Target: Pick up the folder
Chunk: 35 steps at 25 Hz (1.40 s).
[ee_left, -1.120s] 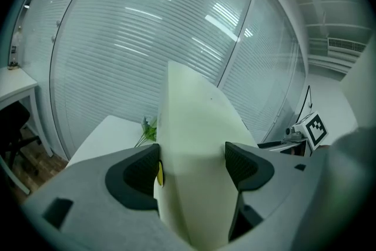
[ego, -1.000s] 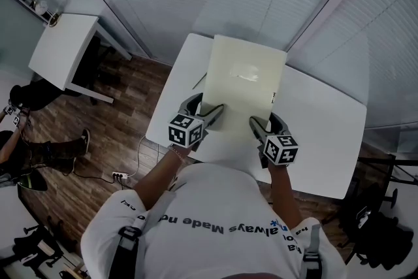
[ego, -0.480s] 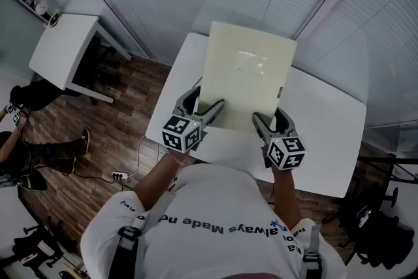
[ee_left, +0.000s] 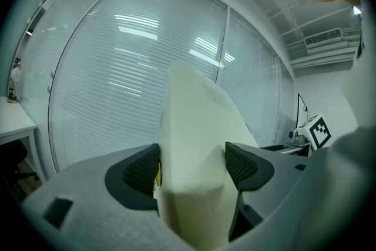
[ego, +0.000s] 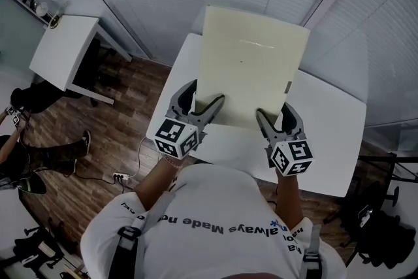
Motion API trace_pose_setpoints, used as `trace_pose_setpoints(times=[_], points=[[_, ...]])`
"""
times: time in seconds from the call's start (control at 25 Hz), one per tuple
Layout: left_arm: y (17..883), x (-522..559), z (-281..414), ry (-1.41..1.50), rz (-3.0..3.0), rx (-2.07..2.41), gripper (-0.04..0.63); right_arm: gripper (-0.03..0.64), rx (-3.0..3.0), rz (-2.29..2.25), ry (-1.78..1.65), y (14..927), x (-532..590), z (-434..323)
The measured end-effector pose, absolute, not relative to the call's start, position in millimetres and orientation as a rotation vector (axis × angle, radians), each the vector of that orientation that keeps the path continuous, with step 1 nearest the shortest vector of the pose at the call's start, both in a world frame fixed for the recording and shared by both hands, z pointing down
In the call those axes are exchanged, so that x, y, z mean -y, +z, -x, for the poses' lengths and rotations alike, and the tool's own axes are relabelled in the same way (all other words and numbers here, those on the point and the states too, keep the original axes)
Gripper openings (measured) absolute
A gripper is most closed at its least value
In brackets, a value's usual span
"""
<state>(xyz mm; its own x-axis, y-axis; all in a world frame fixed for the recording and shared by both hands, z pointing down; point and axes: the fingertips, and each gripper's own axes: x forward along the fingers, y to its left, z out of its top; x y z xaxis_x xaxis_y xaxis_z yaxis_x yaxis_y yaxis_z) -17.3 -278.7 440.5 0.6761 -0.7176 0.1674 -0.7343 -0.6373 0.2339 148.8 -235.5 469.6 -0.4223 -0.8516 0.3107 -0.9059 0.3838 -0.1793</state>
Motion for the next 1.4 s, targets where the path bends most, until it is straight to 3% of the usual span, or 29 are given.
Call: trace_pose_setpoints(times=[1.4], points=[[331, 256, 29, -0.206, -2.758, 1.227, 0.334, 0.324, 2.548, -1.676, 0.156, 361, 216, -140]])
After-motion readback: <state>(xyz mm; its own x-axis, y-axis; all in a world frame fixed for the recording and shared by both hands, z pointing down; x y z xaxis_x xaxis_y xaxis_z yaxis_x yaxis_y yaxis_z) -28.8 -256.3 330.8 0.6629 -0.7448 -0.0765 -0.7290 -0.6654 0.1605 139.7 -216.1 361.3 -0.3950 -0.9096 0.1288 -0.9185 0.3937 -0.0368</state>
